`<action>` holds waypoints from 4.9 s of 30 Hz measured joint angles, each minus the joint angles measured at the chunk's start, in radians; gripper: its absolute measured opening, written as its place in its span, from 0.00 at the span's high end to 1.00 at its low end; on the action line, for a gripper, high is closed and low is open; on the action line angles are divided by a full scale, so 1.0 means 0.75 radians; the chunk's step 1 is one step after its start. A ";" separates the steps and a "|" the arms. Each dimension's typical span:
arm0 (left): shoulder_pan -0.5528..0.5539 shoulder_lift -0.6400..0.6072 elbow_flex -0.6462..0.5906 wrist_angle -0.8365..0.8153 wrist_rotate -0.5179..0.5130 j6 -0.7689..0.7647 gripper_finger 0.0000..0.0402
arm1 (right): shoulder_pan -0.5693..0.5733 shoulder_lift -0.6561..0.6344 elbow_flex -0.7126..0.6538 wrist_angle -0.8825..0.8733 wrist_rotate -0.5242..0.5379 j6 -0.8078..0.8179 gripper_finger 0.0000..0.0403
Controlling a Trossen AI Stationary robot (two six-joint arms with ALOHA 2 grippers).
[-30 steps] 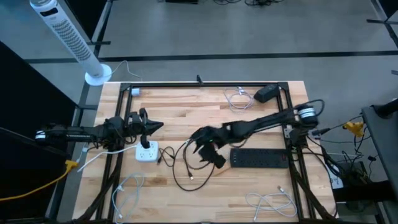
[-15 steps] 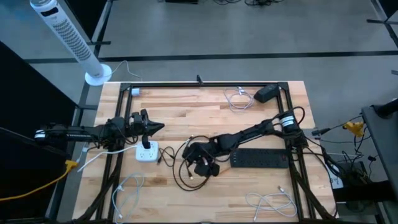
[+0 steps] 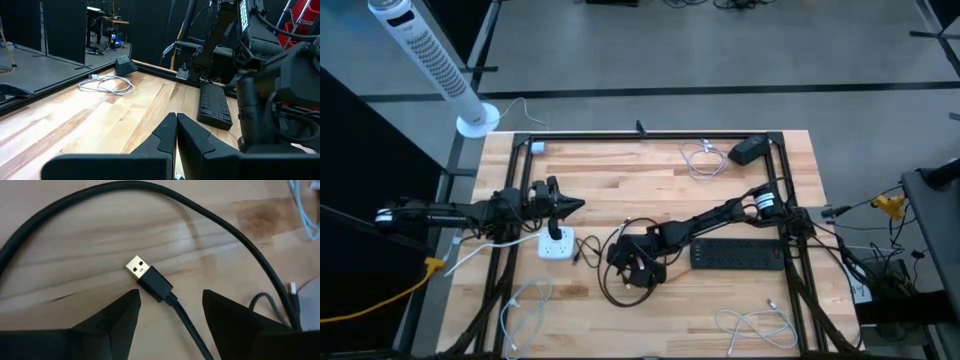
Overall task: Insert USB
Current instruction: Move the right black charger cable to the top center of the table, then insert the bottom black charger cable into the white outlet extension
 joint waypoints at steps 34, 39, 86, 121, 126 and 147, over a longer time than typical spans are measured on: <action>0.000 0.030 0.000 -0.003 0.002 -0.021 1.00 | -0.140 -0.404 0.081 -0.529 0.275 0.489 1.00; 0.000 0.036 0.000 -0.001 0.002 -0.021 1.00 | -0.175 -0.332 0.069 -0.549 0.087 0.600 0.99; 0.000 0.092 0.000 -0.010 0.001 -0.060 1.00 | -0.798 -0.460 0.071 -0.721 0.498 0.735 0.94; -0.152 0.264 0.403 -0.802 -0.350 0.081 0.77 | -0.265 -0.550 -0.030 -0.404 0.009 0.809 0.49; -0.163 0.341 0.643 -1.138 -0.476 -0.026 0.83 | -0.094 -0.399 -0.031 -0.065 0.011 0.790 0.53; -0.166 0.410 0.711 -1.304 -0.472 -0.269 0.92 | -0.058 0.246 0.261 0.387 0.179 1.047 0.57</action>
